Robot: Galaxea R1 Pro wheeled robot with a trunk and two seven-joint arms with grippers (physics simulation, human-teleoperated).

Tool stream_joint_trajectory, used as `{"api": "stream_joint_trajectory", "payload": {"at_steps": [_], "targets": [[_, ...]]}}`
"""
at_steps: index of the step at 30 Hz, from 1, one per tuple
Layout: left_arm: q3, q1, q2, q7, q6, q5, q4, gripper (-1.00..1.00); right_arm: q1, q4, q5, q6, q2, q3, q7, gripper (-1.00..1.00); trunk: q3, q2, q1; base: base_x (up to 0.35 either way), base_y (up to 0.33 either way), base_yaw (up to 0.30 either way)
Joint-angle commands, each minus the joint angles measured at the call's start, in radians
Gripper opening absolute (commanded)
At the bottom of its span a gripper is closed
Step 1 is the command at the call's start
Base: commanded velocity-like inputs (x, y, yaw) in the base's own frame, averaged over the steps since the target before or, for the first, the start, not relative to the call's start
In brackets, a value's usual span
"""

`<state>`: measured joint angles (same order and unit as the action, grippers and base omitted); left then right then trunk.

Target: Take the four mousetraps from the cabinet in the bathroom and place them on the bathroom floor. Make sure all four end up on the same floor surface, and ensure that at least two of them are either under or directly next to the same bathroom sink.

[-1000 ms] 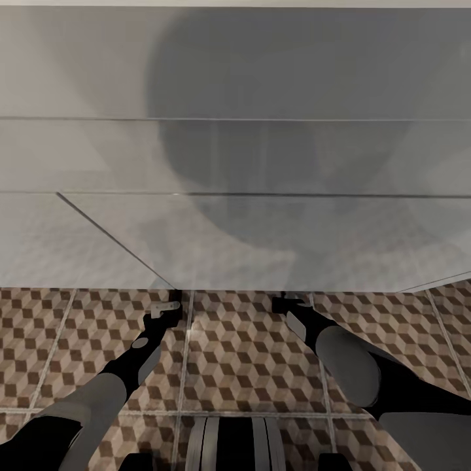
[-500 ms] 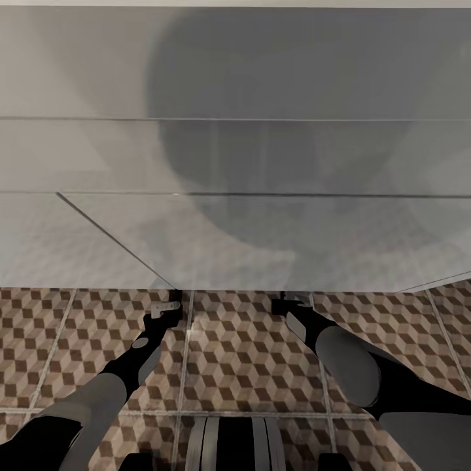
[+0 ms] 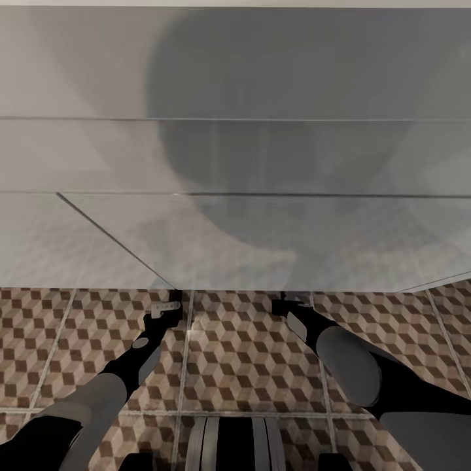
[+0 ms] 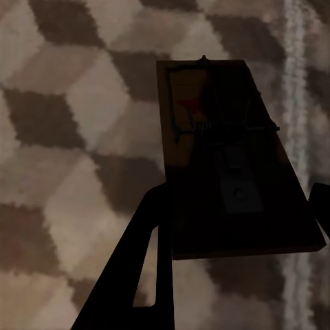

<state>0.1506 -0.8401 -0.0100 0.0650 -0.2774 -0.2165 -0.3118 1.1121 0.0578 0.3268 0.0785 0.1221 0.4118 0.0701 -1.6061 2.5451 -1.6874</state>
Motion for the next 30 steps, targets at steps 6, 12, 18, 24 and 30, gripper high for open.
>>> {"api": "stream_joint_trajectory", "payload": {"at_steps": [6,12,18,24,30], "targets": [[0.009,-0.001,-0.001,0.009,-0.003,-0.004,0.001,-1.0,0.0,0.002,0.009,0.007,0.001,0.007,0.002,-1.0,0.0,0.0,0.0,0.0,0.0,0.0],[0.009,0.0,-0.001,0.009,-0.003,-0.004,0.002,-1.0,0.0,0.002,0.009,0.01,0.001,0.007,0.002,-1.0,0.0,0.0,0.0,0.0,0.0,0.0],[0.009,0.0,-0.001,0.009,-0.003,-0.004,0.002,-1.0,0.0,0.002,0.009,0.017,0.001,0.007,0.002,1.0,0.0,0.0,0.0,0.0,0.0,0.0],[0.009,0.0,-0.001,0.009,-0.003,-0.004,0.002,-1.0,0.0,0.002,0.009,0.018,0.001,0.007,0.002,1.0,0.0,0.0,0.0,0.0,0.0,0.0],[0.009,0.0,-0.001,0.009,-0.002,-0.004,0.002,-1.0,0.0,0.002,0.009,0.018,0.001,0.008,0.002,1.0,0.0,0.0,0.0,0.0,0.0,0.0]]}}
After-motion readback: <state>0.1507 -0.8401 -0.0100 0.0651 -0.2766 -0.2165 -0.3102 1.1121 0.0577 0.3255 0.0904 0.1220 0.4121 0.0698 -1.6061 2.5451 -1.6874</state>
